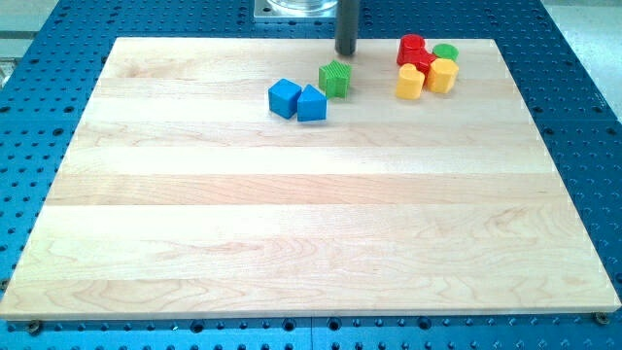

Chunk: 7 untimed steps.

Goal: Move the green circle to the top left of the board

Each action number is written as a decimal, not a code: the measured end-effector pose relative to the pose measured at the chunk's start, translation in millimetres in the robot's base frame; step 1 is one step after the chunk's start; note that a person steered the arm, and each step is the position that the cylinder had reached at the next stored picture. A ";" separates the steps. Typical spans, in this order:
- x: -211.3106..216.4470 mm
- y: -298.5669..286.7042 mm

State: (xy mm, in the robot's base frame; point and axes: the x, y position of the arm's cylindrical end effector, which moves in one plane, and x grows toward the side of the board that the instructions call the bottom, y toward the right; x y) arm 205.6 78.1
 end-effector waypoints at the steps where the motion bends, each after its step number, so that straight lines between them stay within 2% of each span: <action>1: -0.2 69.3; 3: 7.7 142.7; 4: -1.2 175.2; 5: 26.6 185.8; 6: 57.8 136.5; 7: 22.7 157.9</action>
State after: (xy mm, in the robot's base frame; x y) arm 228.2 236.0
